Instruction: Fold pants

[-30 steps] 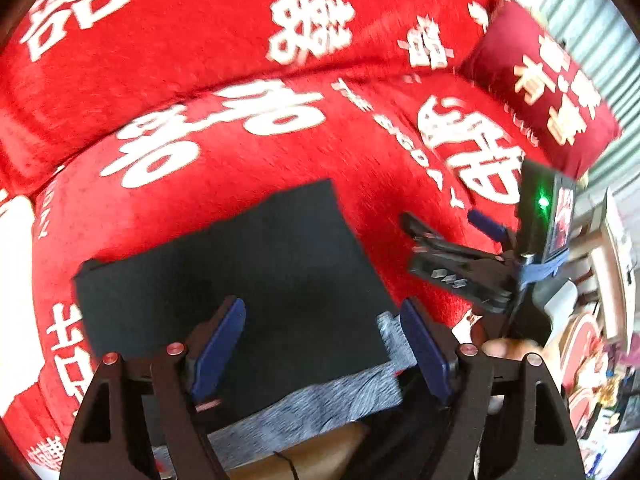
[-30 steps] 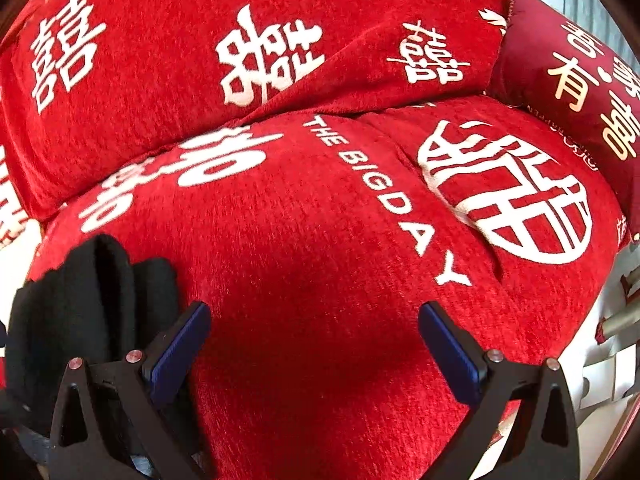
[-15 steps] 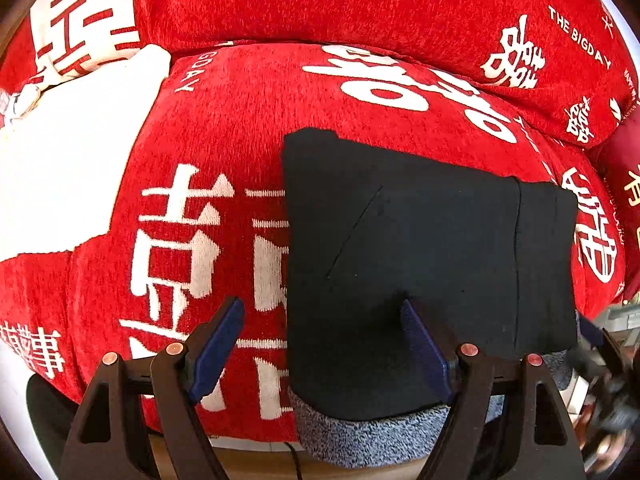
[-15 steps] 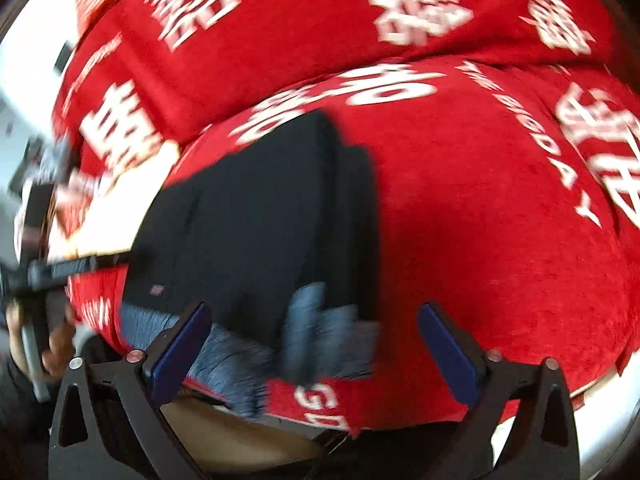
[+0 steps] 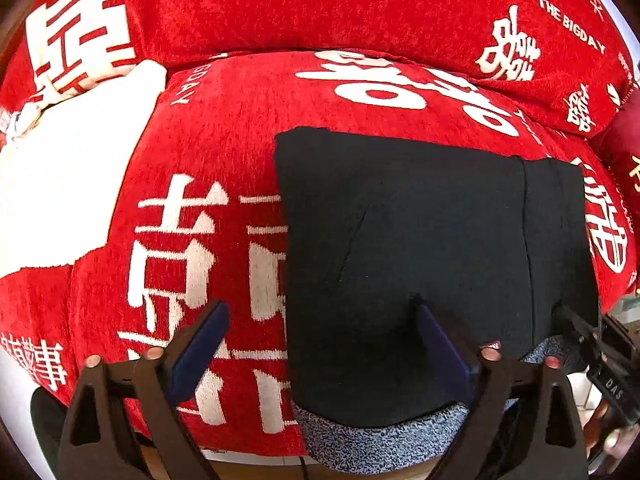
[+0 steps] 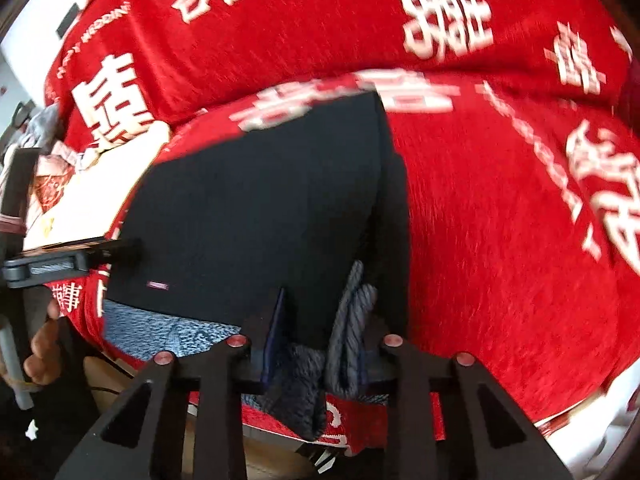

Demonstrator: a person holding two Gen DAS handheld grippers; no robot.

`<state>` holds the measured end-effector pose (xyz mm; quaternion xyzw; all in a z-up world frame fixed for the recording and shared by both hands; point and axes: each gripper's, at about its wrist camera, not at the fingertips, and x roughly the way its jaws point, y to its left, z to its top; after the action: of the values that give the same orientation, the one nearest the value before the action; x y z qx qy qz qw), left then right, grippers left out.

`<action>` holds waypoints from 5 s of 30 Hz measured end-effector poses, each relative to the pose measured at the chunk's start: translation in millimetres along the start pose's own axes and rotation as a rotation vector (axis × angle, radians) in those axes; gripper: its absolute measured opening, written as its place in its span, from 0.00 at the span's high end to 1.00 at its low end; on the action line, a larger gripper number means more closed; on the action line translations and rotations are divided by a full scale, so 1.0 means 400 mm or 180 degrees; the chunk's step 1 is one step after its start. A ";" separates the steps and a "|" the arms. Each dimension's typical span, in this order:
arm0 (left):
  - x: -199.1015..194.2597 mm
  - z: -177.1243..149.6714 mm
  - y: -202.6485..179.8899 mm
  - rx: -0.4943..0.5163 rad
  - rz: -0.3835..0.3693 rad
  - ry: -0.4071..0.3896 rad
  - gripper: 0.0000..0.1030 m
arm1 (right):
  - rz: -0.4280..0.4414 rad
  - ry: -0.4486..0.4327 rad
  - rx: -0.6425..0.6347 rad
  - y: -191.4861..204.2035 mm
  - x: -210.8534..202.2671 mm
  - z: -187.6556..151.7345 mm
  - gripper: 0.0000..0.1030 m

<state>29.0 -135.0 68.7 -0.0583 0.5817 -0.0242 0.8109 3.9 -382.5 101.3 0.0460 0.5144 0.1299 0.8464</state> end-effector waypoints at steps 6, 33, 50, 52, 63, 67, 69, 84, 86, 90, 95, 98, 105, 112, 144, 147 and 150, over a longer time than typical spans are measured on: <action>-0.004 0.000 0.014 -0.0029 -0.0030 -0.0031 0.01 | -0.0493 -0.0221 -0.0044 0.009 -0.074 0.044 0.30; 0.086 0.138 0.083 -0.0290 0.0091 0.0062 0.00 | -0.0423 -0.0136 -0.0435 0.074 0.155 0.226 0.16; -0.037 -0.088 0.064 0.0055 -0.0051 -0.0100 0.00 | -0.0762 -0.0199 -0.0623 0.091 0.001 -0.022 0.09; -0.074 -0.082 0.077 0.0038 -0.0220 -0.0146 0.00 | -0.0703 -0.0304 -0.0461 0.057 -0.046 -0.018 0.09; -0.031 -0.031 0.100 -0.0310 -0.0833 0.0120 0.00 | 0.0013 -0.0341 0.0679 -0.220 -0.097 -0.002 0.04; 0.020 -0.021 0.048 -0.0172 -0.0921 0.0256 0.00 | 0.0337 -0.0111 0.0544 -0.177 -0.001 0.024 0.04; 0.051 -0.017 0.025 -0.0092 -0.0899 0.0319 0.00 | 0.0568 0.0063 0.0478 -0.151 0.055 0.040 0.04; 0.073 -0.012 -0.047 -0.0007 -0.0830 0.0095 0.21 | 0.0316 -0.0045 -0.0044 -0.003 0.094 0.051 0.26; 0.047 -0.018 -0.064 0.0132 -0.0740 -0.0015 0.35 | 0.0259 -0.0071 -0.0126 0.021 0.069 0.054 0.35; 0.008 -0.024 -0.057 0.0198 -0.0716 -0.0109 0.53 | 0.0137 -0.0145 -0.0265 0.073 0.030 0.059 0.45; -0.022 -0.031 -0.019 0.0053 -0.0770 -0.0081 0.54 | 0.0160 -0.0262 -0.0375 0.141 -0.025 0.060 0.48; -0.062 -0.040 0.012 -0.0037 -0.0770 -0.0159 0.54 | 0.0173 -0.0329 -0.0433 0.189 -0.048 0.065 0.48; -0.144 -0.055 0.115 -0.0169 -0.0671 -0.0290 0.54 | 0.0308 -0.0370 -0.0524 0.297 -0.058 0.085 0.48; -0.164 -0.081 0.234 -0.0345 -0.0514 -0.0275 0.54 | 0.0387 -0.0294 -0.0622 0.416 -0.013 0.079 0.48; -0.085 -0.121 0.361 -0.0557 -0.0288 -0.0078 0.20 | 0.0212 0.0011 -0.0027 0.367 0.130 0.048 0.22; -0.133 -0.128 0.368 -0.0580 -0.0193 -0.0226 0.20 | 0.0079 -0.0271 -0.0207 0.390 0.056 0.044 0.21; -0.184 -0.145 0.349 -0.0508 -0.0130 -0.0387 0.20 | 0.0022 -0.0431 -0.0691 0.465 0.012 0.009 0.19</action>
<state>-53.5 7.6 102.4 -0.1360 0.5302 0.0093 0.8369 -22.8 -202.2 138.3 -0.0355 0.4388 0.1843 0.8788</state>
